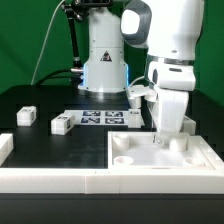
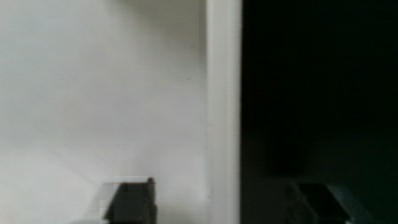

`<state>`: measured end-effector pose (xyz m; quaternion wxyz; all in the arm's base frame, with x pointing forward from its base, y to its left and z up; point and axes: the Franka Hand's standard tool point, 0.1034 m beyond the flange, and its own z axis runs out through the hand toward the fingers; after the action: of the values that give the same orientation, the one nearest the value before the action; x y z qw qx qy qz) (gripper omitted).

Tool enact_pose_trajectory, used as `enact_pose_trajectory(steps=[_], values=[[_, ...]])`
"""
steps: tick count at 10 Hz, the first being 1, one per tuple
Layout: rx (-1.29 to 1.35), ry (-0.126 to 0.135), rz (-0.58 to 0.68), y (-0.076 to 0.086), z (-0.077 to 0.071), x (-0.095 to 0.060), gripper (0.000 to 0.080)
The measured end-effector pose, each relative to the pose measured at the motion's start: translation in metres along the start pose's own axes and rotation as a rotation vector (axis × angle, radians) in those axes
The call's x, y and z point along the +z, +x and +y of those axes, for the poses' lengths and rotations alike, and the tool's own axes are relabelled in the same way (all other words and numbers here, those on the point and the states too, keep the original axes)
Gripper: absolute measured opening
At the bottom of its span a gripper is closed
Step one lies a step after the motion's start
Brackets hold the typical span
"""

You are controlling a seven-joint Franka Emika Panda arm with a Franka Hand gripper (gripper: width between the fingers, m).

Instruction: Assemble one leg

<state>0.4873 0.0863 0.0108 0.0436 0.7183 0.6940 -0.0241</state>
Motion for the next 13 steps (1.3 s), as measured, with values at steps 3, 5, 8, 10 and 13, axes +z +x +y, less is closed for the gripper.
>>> enact_pose_trajectory(steps=[3,5,8,10,13], values=[[0.0,0.0,0.0,0.0,0.0,0.0,0.0627],[0.001,0.0,0.0,0.0,0.0,0.0,0.0643],[0.001,0.0,0.0,0.0,0.0,0.0,0.0649],[0.03,-0.011,0.001,0.004,-0.002,-0.016,0.0649],[0.055,-0.045,0.01,0.007,-0.008,-0.056,0.0649]])
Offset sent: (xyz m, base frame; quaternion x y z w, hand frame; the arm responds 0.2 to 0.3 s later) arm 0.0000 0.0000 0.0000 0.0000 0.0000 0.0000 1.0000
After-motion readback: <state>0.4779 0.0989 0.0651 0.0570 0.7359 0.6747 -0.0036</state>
